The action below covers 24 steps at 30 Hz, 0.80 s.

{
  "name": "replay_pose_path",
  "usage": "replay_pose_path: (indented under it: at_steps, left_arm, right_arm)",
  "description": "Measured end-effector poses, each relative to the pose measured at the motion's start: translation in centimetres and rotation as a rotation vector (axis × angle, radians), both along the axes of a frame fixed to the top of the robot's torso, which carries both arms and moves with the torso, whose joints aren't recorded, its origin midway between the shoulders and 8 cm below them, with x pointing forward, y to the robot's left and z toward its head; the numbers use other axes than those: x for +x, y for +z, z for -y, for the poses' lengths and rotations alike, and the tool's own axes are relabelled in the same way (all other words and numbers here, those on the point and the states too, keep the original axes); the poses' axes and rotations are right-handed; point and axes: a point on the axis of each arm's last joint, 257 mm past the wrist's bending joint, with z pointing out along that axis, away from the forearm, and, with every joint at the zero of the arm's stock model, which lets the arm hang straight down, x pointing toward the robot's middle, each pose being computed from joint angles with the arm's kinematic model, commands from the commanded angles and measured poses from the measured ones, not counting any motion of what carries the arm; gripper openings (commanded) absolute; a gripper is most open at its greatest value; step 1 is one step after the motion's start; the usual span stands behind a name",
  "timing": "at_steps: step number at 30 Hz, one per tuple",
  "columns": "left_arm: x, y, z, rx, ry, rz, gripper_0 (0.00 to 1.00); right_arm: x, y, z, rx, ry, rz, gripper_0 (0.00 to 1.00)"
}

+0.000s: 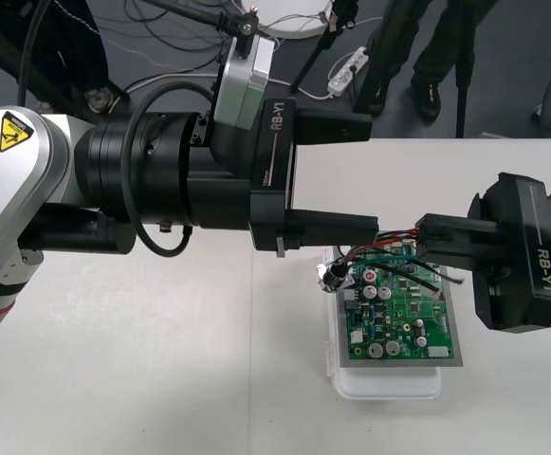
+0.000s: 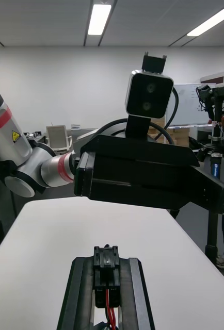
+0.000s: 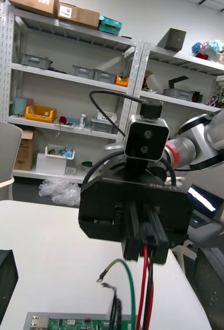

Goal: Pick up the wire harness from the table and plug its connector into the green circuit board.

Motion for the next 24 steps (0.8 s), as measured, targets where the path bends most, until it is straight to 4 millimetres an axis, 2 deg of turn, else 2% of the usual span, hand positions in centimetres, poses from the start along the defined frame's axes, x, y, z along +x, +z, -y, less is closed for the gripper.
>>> replay_pose_path:
  at_steps: [5, 14, 21, 24]
  left_arm:
    - [-0.4, 0.0, 0.5, 0.005, -0.016, 0.004, 1.00]
    - [-1.4, -1.8, 1.6, 0.040, -0.041, -0.007, 1.00]
    - [-2.0, -2.2, 2.2, 0.057, -0.058, 0.003, 1.00]
    - [-2.0, -2.1, 2.3, 0.058, -0.060, 0.008, 0.96]
  right_arm:
    - [0.4, 0.3, -0.6, -0.001, -0.028, 0.015, 0.00]
    - [0.8, 1.1, -1.2, 0.021, -0.063, 0.021, 0.00]
    - [0.9, 1.6, -1.6, 0.055, -0.069, 0.034, 0.00]
    - [0.9, 1.8, -1.7, 0.072, -0.071, 0.037, 0.00]
